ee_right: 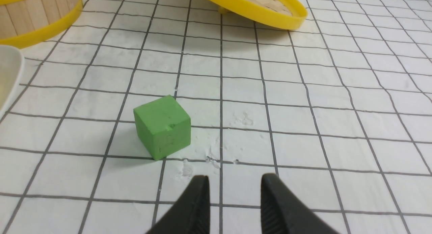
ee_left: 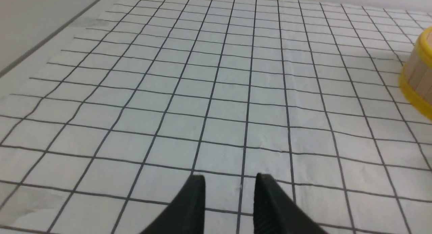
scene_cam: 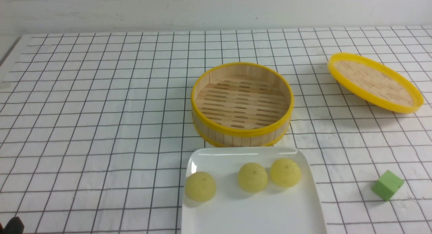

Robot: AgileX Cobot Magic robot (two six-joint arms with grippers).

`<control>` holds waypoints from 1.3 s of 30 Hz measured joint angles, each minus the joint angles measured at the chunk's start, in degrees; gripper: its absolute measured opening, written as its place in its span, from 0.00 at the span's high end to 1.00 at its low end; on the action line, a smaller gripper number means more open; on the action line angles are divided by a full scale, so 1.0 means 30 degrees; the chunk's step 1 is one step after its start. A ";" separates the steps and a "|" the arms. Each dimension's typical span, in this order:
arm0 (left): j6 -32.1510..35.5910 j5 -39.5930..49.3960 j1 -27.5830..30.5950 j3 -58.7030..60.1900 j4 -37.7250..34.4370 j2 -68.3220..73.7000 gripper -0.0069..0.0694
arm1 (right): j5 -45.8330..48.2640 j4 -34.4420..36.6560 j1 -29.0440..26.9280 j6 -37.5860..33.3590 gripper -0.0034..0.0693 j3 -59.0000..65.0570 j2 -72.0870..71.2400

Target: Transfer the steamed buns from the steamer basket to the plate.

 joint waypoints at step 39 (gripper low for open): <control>-0.0157 0.1603 0.0000 -0.0041 -0.0849 0.0000 0.59 | 0.0017 0.0000 0.0000 0.0000 0.62 0.0000 0.0000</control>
